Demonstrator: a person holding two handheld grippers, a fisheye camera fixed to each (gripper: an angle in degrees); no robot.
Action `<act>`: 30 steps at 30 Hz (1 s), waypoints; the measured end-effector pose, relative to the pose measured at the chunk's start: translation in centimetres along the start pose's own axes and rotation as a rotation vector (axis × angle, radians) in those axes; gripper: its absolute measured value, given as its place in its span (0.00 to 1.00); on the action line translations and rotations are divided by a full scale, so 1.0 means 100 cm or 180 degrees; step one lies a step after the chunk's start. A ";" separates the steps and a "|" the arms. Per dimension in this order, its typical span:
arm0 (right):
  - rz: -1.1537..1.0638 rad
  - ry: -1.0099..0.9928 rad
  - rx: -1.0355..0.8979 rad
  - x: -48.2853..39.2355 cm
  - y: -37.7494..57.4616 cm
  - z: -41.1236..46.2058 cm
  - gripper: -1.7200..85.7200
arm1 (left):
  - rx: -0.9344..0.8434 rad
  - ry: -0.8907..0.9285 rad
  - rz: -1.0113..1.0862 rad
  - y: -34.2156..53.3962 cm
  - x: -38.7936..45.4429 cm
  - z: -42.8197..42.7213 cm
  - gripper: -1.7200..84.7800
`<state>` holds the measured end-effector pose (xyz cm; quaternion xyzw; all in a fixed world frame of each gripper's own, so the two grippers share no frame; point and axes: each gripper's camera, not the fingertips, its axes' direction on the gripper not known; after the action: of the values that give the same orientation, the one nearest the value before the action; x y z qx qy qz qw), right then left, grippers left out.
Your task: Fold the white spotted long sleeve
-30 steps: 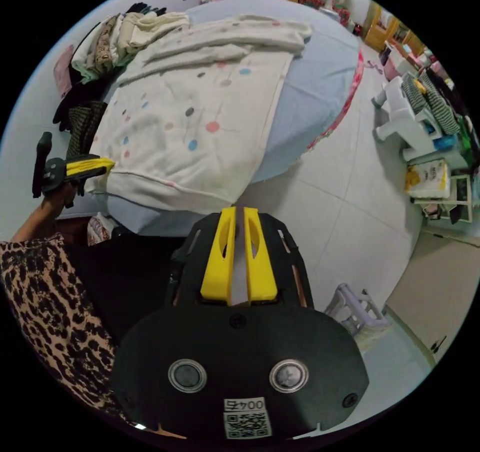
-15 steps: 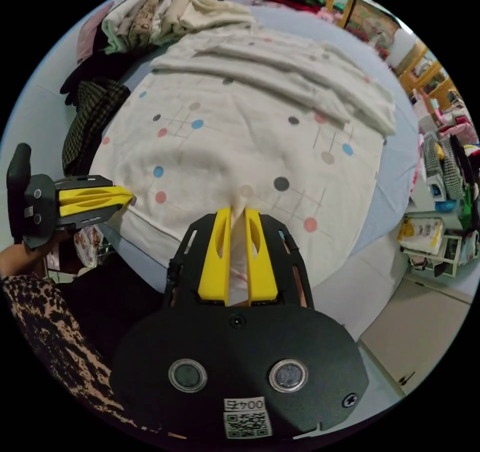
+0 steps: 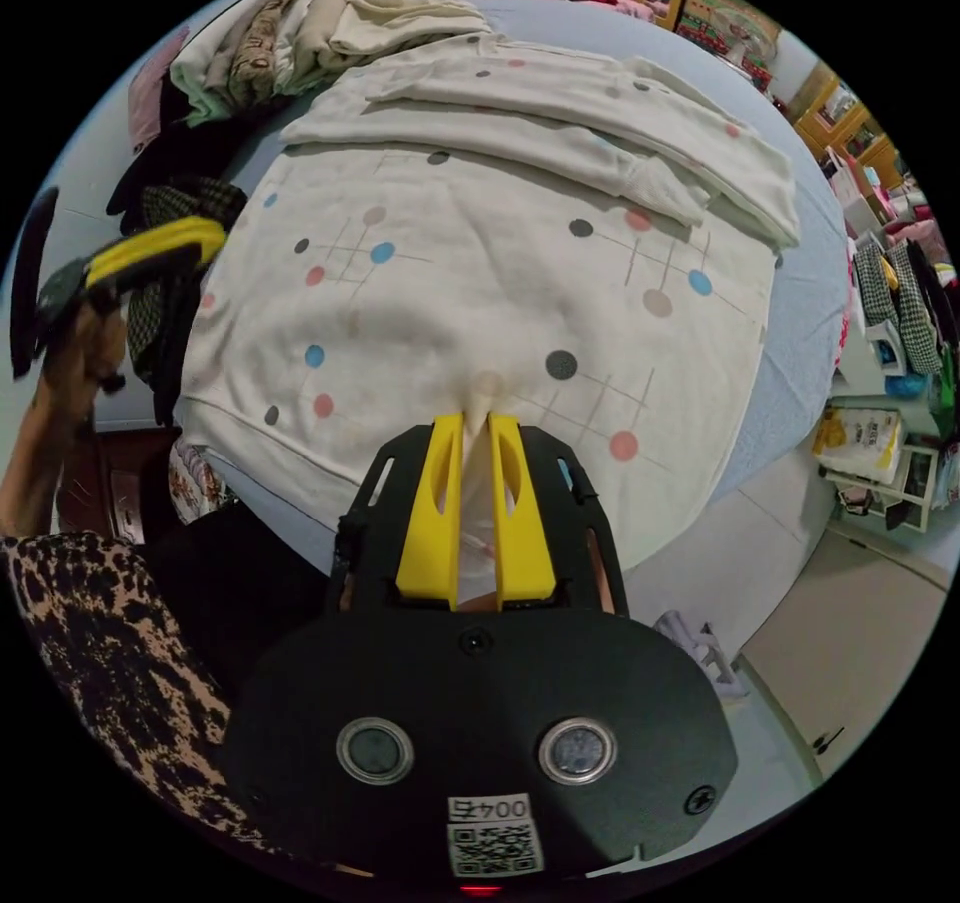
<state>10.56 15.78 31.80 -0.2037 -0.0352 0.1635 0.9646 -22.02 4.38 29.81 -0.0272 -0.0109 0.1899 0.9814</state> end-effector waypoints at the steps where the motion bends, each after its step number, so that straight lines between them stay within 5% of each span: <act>1: 0.0004 0.0013 -0.0008 0.000 -0.002 0.000 0.08 | 0.0019 -0.0008 -0.0080 -0.006 -0.013 0.002 0.06; 6: 0.0055 0.0100 -0.0049 0.002 -0.018 -0.004 0.07 | -0.0024 0.0011 -0.0568 -0.045 -0.112 0.047 0.05; 17: 0.0236 0.0073 -0.0100 0.025 -0.042 -0.012 0.07 | -0.0027 -0.0197 0.0272 -0.072 -0.128 0.095 0.07; 30: 0.0366 0.0077 -0.0118 0.071 -0.058 -0.023 0.07 | -0.0235 -0.0475 -0.0060 -0.083 -0.171 0.127 0.03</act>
<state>19.30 12.25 32.00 -0.2252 -0.0148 0.2155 0.9501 -35.17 -9.04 42.80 -0.0491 -0.0914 0.1816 0.9779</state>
